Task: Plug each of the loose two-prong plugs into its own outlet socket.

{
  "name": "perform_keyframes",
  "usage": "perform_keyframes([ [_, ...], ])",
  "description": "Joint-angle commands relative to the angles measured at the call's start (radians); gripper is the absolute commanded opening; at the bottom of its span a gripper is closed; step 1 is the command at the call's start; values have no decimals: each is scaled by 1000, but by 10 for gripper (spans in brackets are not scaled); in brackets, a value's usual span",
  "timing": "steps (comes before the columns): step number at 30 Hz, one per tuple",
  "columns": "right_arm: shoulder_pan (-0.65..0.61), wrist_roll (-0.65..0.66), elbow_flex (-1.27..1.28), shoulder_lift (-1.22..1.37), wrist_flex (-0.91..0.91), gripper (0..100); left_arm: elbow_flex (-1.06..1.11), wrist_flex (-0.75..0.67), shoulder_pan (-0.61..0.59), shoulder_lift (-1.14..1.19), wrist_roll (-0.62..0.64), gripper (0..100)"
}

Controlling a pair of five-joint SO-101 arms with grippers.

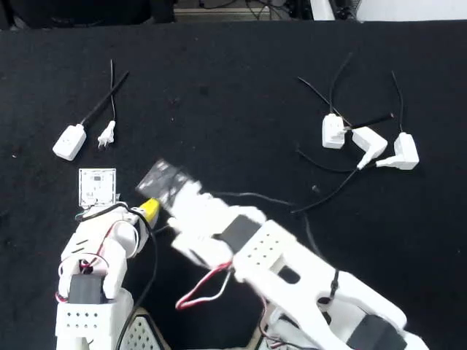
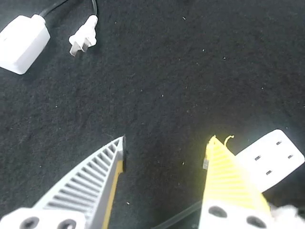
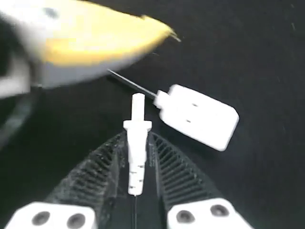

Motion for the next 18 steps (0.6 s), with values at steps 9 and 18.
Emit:
perform_keyframes([
  [9,-34,-75,-94,-5,-66,11,-12,-14,19,-6,3,271],
  [18,-29,-98,-110,-85,-69,11,-12,-12,19,-6,3,271],
])
